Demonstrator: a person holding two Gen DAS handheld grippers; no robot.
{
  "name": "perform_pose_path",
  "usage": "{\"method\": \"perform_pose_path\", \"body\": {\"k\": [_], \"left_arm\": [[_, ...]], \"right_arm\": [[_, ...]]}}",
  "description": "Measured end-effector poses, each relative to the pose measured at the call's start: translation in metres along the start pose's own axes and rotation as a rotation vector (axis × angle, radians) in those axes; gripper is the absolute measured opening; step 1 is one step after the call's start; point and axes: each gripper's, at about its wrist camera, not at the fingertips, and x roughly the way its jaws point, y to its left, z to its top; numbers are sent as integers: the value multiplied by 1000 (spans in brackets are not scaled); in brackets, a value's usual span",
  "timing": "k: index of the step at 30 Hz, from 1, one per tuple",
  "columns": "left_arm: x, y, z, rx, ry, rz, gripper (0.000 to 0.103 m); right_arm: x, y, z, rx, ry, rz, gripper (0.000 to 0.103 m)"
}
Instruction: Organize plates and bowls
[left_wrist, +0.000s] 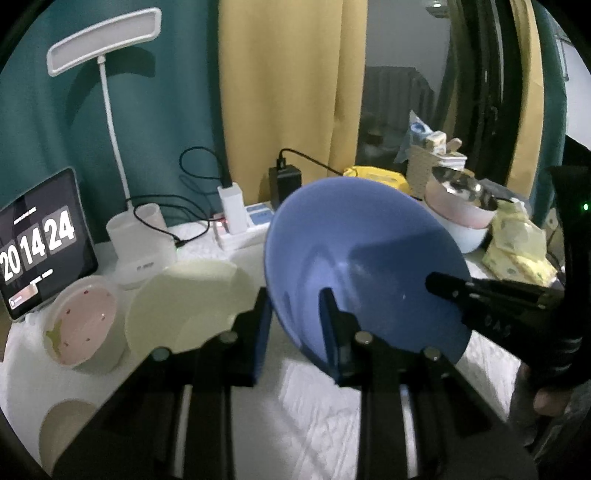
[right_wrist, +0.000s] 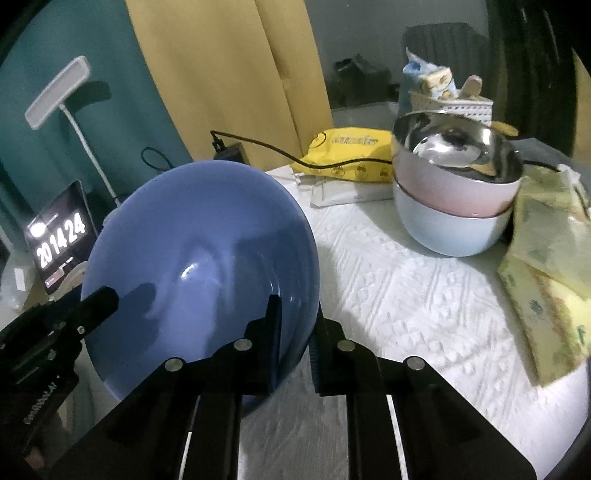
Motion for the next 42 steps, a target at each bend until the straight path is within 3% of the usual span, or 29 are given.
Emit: {"method": "perform_pose_path", "body": {"k": [21,42], "left_arm": [[-86,17,-53,-37,-16,-36,27],[-108,31,-100,-63,61,-80,27]], "right_arm": [[-82,40,-49,-16,-28,10,15],[-98,64,-92,-9,55,-16,19]]}}
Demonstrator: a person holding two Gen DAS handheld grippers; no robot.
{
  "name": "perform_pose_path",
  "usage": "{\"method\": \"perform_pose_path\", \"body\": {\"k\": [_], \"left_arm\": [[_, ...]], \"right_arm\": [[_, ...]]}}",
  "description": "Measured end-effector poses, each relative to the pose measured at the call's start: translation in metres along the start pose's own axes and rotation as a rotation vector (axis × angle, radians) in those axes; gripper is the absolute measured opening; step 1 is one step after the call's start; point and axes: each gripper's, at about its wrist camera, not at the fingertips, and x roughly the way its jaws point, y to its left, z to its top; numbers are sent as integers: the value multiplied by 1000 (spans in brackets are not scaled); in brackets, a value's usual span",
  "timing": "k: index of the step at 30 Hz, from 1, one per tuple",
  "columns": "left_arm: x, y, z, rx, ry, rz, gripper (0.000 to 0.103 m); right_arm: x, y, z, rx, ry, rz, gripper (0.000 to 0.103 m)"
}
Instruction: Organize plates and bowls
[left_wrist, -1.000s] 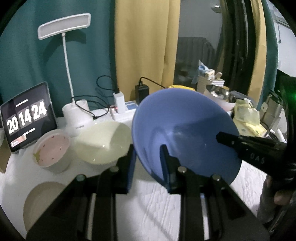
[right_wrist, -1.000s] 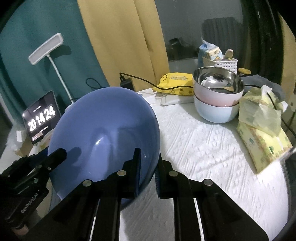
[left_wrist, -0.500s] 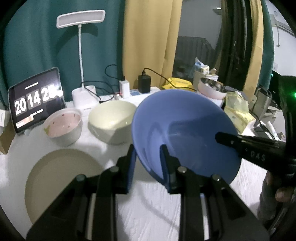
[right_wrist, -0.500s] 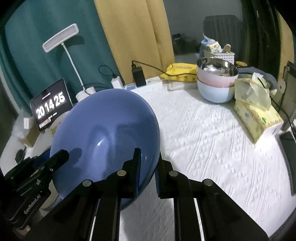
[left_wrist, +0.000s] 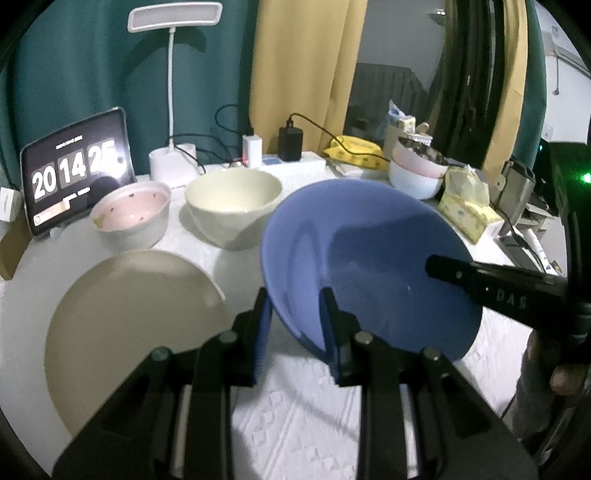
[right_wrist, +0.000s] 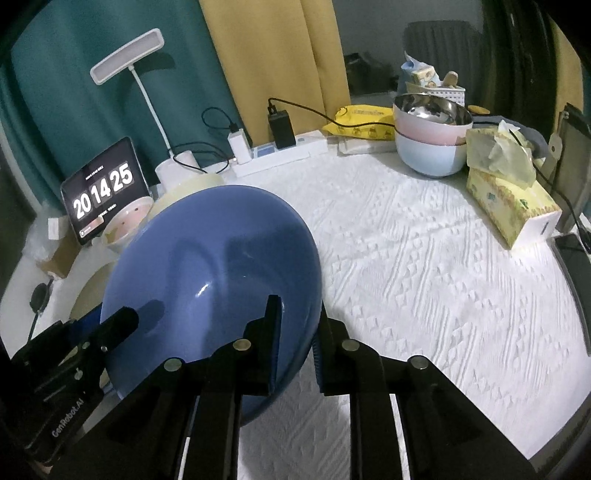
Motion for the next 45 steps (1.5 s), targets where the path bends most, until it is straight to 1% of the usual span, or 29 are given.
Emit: {"method": "perform_pose_path", "body": {"k": [2,6,14,16,17,18,26,34,37,38,40,41,45], "left_arm": [[2,1,-2,3,11,1,27],[6,2,-4,-1,28,-4,28],[7,5,1,-7,43,-28,30],[5,3,1,2,39,-26,31],[4,3,2,7,36,-22,32],[3,3,2,10,33,-18,32],[-19,17,12,-5,-45,24,34],[-29,32,27,-30,-90,27,34],[-32,35,35,-34,-108,40,35],[-32,36,38,-37,-113,47,35],[-33,39,43,-43,-120,53,46],[-33,40,45,-50,-125,51,48],[-33,44,52,-55,-134,57,49]], "right_arm": [[1,0,-2,0,6,-4,19],[5,2,-5,-5,20,-15,23],[10,-2,-2,0,26,-23,24],[9,-2,0,3,22,-26,27],[8,-2,1,4,18,-27,32],[7,-2,3,5,9,-29,35],[-3,-1,17,-6,-30,-33,35],[-12,11,30,-39,-62,-20,35],[-14,15,36,-45,-74,-10,35],[-15,16,37,-48,-77,-8,35],[-15,19,42,-57,-83,-3,35],[-15,20,45,-62,-85,0,35],[-13,24,53,-79,-92,6,35]]}}
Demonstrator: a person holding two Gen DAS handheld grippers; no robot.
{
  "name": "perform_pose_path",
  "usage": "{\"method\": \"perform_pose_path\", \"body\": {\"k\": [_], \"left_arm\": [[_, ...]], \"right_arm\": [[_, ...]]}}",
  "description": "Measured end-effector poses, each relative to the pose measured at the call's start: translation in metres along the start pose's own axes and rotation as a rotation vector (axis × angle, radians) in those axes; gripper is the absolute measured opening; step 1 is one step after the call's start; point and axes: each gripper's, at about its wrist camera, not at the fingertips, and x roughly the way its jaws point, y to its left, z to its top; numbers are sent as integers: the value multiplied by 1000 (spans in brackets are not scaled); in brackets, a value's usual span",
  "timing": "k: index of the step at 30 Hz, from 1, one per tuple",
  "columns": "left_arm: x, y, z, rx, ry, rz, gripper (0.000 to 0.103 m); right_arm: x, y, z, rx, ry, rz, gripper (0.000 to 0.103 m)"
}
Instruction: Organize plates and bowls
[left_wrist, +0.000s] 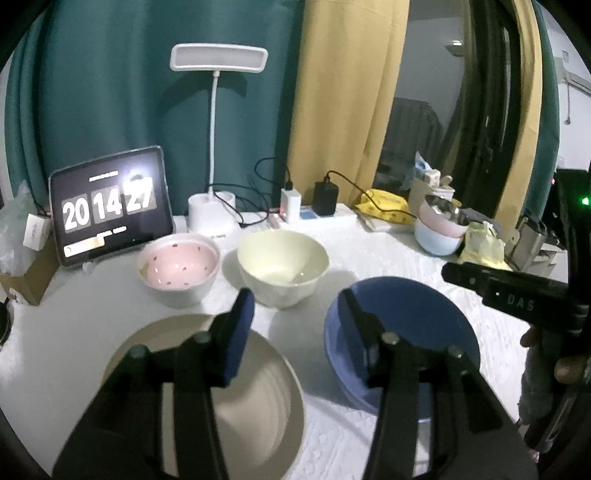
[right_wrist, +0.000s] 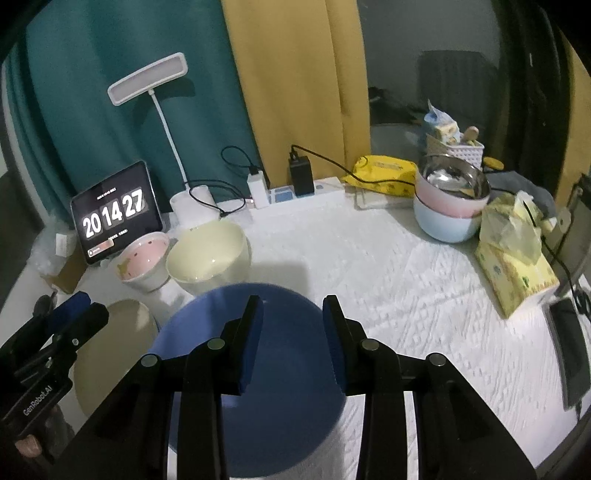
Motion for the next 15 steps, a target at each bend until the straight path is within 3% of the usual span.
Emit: {"method": "perform_pose_path", "body": {"k": [8,15], "left_arm": [[10,5,16,12,-31,31,49],[33,18,28,-6,-10,42,50]], "right_arm": [[12,6,17,-18,2,14,35],[30,12,32,-39,15,23,35]]}}
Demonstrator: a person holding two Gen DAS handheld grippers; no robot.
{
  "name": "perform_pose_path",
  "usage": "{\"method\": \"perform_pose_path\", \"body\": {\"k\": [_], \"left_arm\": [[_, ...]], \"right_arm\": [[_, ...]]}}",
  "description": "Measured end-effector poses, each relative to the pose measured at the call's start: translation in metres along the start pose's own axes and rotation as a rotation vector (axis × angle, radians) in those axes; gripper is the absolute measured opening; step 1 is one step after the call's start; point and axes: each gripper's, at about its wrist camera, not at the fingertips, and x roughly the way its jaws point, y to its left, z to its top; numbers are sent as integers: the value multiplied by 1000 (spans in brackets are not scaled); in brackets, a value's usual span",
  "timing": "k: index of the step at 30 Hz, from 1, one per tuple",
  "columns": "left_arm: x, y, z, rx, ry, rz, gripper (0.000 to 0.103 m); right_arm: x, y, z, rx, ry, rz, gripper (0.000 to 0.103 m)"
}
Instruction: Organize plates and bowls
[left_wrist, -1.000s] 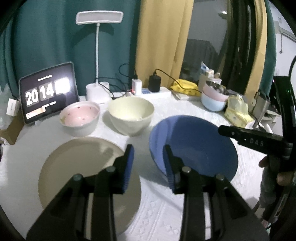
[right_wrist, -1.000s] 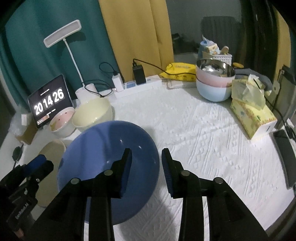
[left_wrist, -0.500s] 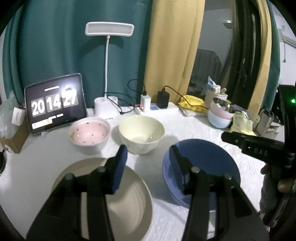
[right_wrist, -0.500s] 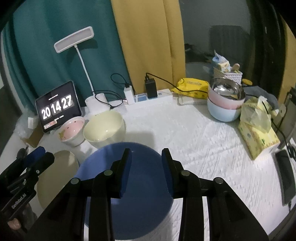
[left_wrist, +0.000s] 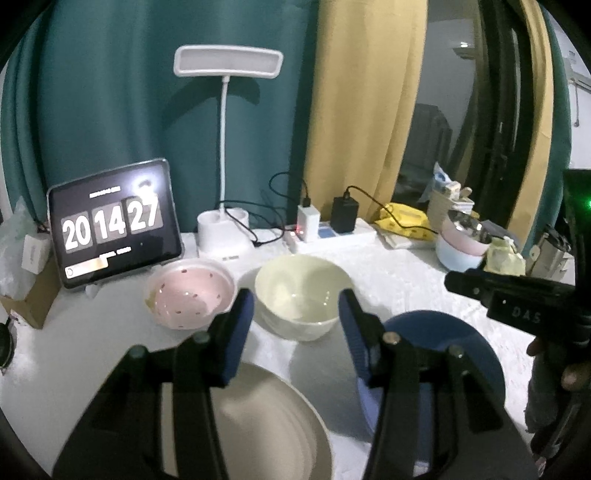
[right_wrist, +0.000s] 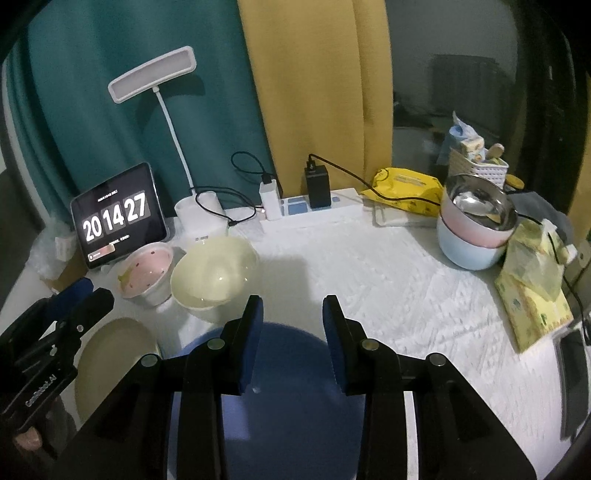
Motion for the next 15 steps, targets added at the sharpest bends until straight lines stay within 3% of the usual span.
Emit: {"method": "perform_pose_path", "body": {"k": [15], "left_arm": [[55,23,14,-52,114,19,50]], "right_arm": [[57,14,25,-27,78,31,35]]}}
